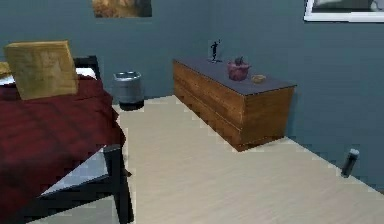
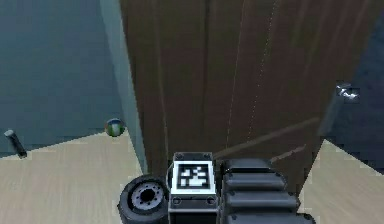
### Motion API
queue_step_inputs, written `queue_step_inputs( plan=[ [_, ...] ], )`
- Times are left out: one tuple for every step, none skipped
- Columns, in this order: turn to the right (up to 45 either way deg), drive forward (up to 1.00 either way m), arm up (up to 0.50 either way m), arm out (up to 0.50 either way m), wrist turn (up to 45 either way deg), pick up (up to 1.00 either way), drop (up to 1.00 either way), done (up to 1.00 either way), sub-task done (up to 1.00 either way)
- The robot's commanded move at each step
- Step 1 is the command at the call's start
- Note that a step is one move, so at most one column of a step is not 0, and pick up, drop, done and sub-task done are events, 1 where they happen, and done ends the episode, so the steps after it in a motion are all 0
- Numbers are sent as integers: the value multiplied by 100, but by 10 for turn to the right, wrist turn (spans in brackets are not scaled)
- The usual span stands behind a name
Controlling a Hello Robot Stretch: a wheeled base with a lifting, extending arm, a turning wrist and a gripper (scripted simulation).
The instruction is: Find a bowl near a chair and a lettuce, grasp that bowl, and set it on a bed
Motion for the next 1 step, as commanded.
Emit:
queue_step_inputs(
  plan=[
    [-450,0,0,0,0,0,0,0,0]
  ],
)
